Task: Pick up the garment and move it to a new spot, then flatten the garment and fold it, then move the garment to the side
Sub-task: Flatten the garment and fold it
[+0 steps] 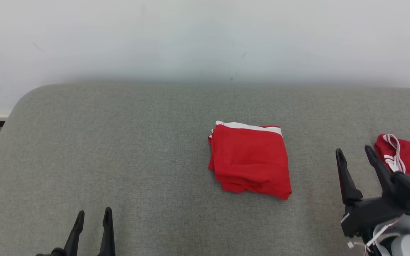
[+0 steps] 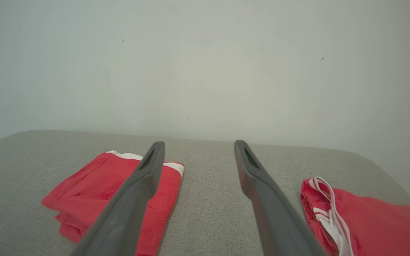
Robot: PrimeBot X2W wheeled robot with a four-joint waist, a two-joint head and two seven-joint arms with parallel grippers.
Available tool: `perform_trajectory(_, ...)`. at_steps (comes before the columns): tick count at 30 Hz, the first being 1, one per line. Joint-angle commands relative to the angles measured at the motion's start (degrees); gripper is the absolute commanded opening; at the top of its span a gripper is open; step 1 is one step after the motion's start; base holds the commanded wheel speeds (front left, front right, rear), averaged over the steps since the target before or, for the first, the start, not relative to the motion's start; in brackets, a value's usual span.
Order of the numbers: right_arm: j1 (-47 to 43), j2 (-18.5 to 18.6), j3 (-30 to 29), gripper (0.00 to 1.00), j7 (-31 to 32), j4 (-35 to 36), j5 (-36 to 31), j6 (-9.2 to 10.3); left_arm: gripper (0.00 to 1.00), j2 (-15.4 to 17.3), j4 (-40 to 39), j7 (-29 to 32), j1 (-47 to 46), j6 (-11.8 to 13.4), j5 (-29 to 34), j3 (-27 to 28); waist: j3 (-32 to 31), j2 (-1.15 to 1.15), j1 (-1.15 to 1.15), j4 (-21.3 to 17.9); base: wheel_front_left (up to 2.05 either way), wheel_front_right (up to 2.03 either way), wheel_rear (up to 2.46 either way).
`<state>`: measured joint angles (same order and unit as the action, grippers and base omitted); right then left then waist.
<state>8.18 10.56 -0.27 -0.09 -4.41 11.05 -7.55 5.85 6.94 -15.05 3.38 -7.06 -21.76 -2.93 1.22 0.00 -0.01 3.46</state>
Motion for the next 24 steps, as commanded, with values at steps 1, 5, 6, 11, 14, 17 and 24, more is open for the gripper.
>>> perform_trajectory(1,-1.55,-0.40,-0.50,1.00,-0.45,0.60,-0.58,0.15,1.00,0.35,0.77,-0.16,-0.95,0.13,0.16,0.42,-0.83,0.00,0.01,-0.69,0.00,0.00,0.00)
perform_trajectory(5,-4.63,-0.67,-0.78,1.00,-0.55,1.22,-0.30,0.15,1.00,0.72,2.52,-0.15,-2.81,0.13,0.66,0.64,-1.73,0.00,0.01,-1.20,0.00,0.00,0.00)
perform_trajectory(6,-5.23,-0.49,-0.53,1.00,-0.71,1.19,-0.16,0.15,1.00,0.87,2.87,-0.15,-3.23,0.12,0.88,0.65,-1.95,0.00,0.01,-1.36,0.00,0.00,0.00)
perform_trajectory(11,-7.02,-0.33,0.13,1.00,-1.45,0.78,0.54,0.15,1.00,1.57,4.60,-0.16,-4.75,0.07,1.44,0.72,-2.75,0.00,0.01,-2.13,0.00,0.00,0.00)
perform_trajectory(14,-7.89,-0.18,0.54,1.00,-1.85,0.43,0.74,0.15,1.00,2.12,5.89,-0.15,-5.65,-0.01,1.70,0.50,-3.28,0.00,0.01,-2.63,0.00,0.00,0.00)
perform_trajectory(17,-8.57,0.17,1.05,1.00,-1.82,-0.18,1.16,0.15,1.00,2.30,6.89,-0.15,-6.18,-0.01,1.79,0.22,-3.79,0.00,0.01,-3.00,0.00,0.00,0.00)
perform_trajectory(24,-9.32,0.72,1.76,1.00,-2.15,-1.21,1.85,0.15,1.00,2.46,8.51,0.17,-6.07,0.33,1.78,-0.47,-4.53,0.00,0.01,-3.52,0.00,0.00,0.00)
